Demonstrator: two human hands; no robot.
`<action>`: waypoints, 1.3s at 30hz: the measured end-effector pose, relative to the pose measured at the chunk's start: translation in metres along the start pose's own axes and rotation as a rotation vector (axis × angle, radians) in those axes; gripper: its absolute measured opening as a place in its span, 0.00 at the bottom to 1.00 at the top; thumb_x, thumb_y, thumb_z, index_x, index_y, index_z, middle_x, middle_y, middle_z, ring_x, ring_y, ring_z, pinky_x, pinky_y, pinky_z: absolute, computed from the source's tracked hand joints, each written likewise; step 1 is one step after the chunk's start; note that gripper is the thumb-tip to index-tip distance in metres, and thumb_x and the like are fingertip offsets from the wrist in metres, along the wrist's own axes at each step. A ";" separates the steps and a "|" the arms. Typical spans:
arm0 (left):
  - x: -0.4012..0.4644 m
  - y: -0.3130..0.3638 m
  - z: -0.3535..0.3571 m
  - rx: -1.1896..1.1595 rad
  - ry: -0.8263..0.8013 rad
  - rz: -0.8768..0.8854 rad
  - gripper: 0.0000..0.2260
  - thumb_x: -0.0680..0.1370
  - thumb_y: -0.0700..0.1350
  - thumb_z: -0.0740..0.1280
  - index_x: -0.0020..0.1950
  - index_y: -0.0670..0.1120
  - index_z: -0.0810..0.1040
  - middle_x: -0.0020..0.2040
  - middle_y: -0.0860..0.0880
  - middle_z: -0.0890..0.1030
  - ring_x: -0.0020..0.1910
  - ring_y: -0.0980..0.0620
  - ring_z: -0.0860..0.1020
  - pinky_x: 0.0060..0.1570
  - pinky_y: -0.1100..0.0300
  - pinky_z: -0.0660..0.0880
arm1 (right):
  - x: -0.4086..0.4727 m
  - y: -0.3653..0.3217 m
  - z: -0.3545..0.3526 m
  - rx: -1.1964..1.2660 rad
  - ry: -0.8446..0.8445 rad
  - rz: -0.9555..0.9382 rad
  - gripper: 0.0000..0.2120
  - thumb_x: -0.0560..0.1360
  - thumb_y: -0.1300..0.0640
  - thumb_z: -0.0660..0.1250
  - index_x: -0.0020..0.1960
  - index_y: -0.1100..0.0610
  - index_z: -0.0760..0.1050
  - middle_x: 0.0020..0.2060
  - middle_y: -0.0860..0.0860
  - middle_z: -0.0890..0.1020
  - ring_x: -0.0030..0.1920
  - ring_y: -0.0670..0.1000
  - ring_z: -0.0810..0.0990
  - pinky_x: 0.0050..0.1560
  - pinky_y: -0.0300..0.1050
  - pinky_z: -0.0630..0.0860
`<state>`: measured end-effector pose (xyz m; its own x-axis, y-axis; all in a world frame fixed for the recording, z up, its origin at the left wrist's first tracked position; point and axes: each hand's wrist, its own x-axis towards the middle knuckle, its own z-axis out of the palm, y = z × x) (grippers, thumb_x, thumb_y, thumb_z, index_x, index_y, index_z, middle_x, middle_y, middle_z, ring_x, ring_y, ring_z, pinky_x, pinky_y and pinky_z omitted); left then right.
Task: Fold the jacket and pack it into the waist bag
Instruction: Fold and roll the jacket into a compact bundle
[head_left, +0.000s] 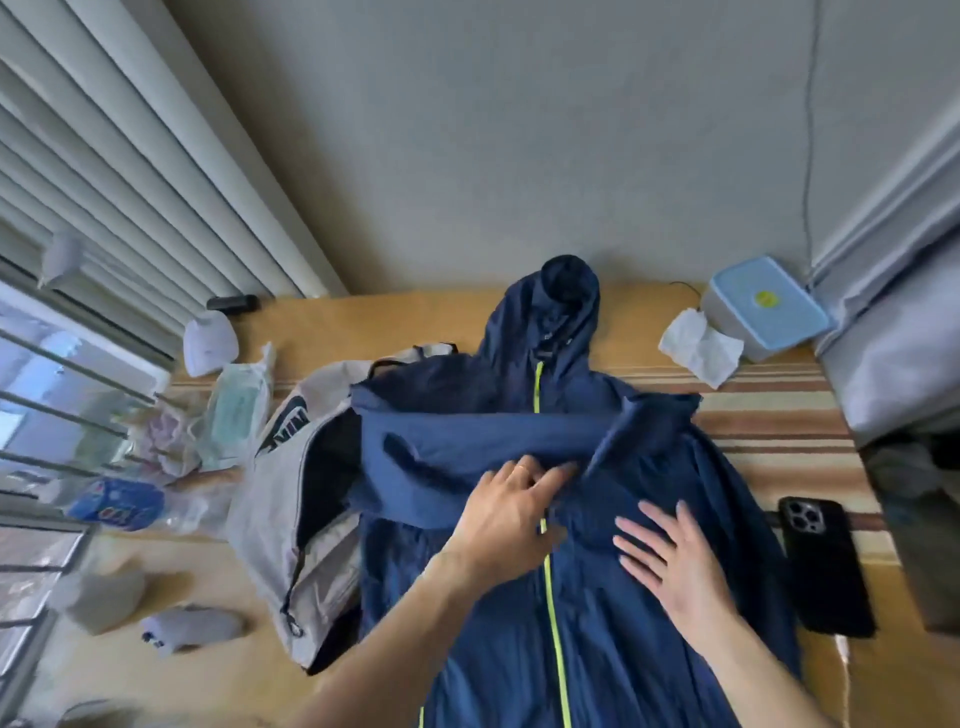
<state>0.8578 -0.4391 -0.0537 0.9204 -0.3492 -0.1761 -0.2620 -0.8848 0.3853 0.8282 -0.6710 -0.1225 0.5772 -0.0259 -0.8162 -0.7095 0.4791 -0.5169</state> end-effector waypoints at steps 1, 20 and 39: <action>0.002 -0.007 0.013 0.054 -0.107 0.011 0.29 0.72 0.57 0.68 0.73 0.56 0.70 0.61 0.49 0.77 0.59 0.44 0.77 0.61 0.50 0.73 | 0.004 -0.014 -0.004 0.153 -0.003 0.017 0.27 0.80 0.35 0.56 0.64 0.55 0.77 0.59 0.62 0.83 0.62 0.62 0.79 0.70 0.60 0.70; -0.028 -0.131 0.018 0.358 -0.176 -0.688 0.31 0.83 0.63 0.46 0.84 0.52 0.51 0.84 0.44 0.51 0.83 0.42 0.51 0.79 0.42 0.50 | 0.065 -0.076 -0.015 -0.263 0.380 -0.289 0.13 0.77 0.65 0.66 0.59 0.53 0.79 0.55 0.57 0.83 0.54 0.56 0.83 0.56 0.52 0.80; -0.018 0.031 0.092 0.052 -0.232 -0.012 0.26 0.79 0.58 0.54 0.76 0.53 0.71 0.75 0.41 0.73 0.74 0.40 0.72 0.70 0.46 0.71 | -0.036 -0.021 -0.118 -1.343 0.762 -0.112 0.20 0.75 0.42 0.70 0.57 0.56 0.76 0.49 0.53 0.84 0.50 0.59 0.83 0.38 0.45 0.71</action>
<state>0.8062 -0.4882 -0.1218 0.8337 -0.3943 -0.3865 -0.2713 -0.9022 0.3352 0.7746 -0.7837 -0.1129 0.6110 -0.6319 -0.4768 -0.7478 -0.6584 -0.0857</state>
